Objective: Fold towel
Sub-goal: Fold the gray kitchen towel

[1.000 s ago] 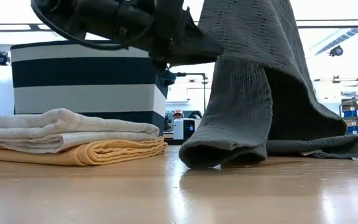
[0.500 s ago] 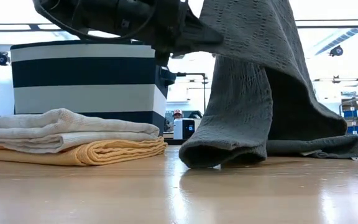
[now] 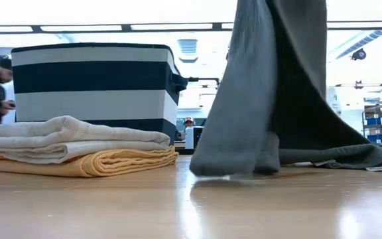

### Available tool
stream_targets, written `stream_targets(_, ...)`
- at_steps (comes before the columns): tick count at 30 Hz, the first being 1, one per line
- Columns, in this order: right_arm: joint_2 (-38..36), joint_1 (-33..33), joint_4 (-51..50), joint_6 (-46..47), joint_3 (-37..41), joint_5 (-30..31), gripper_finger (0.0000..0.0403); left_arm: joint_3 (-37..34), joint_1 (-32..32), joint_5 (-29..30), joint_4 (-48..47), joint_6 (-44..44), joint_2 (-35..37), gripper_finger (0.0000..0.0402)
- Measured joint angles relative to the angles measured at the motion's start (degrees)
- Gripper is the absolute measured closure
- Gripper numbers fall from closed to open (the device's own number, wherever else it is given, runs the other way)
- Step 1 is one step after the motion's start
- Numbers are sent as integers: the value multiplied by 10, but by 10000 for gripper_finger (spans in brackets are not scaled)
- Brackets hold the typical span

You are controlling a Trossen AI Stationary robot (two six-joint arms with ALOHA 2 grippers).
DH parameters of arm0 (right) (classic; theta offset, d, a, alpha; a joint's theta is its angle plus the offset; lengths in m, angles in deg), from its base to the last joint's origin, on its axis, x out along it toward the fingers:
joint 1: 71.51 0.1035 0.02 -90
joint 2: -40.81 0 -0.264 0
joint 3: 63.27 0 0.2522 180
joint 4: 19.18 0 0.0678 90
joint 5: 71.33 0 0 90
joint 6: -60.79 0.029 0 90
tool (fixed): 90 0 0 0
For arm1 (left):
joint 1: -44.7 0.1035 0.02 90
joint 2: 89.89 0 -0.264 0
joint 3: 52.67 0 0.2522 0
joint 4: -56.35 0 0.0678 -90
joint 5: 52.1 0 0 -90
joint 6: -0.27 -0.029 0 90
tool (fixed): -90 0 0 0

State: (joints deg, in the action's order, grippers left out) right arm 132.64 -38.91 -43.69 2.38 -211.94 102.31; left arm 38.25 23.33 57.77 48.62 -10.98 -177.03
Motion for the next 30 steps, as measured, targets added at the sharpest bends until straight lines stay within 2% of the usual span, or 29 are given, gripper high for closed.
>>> stream_targets(3,-9,16,97,-5,1,-33,400,133,-21,-6,-118,-29,13,401)
stream_targets(7,-19,39,104,18,1,-41,400,294,-35,-12,-224,-42,13,401)
stream_targets(10,-19,47,48,39,1,-42,400,382,-36,-12,-257,-44,13,401)
stream_targets(13,-17,45,-80,102,2,-40,400,439,-36,8,-281,-41,15,401)
stream_targets(16,-16,21,-239,207,3,-24,400,468,-32,79,-294,-35,22,401)
stream_targets(19,-22,-29,-415,376,3,-15,400,474,-15,151,-310,-15,32,401)
stream_targets(22,-30,-107,-568,543,3,-47,400,460,26,167,-325,28,38,401)
stream_targets(24,-34,-162,-620,602,2,-93,400,441,65,166,-326,51,38,401)
stream_targets(26,-39,-207,-629,611,2,-119,400,423,109,157,-328,66,32,401)
stream_targets(28,-44,-232,-610,583,1,-118,400,413,160,107,-315,101,25,401)
stream_targets(30,-54,-242,-572,521,0,-114,400,411,207,11,-281,149,19,401)
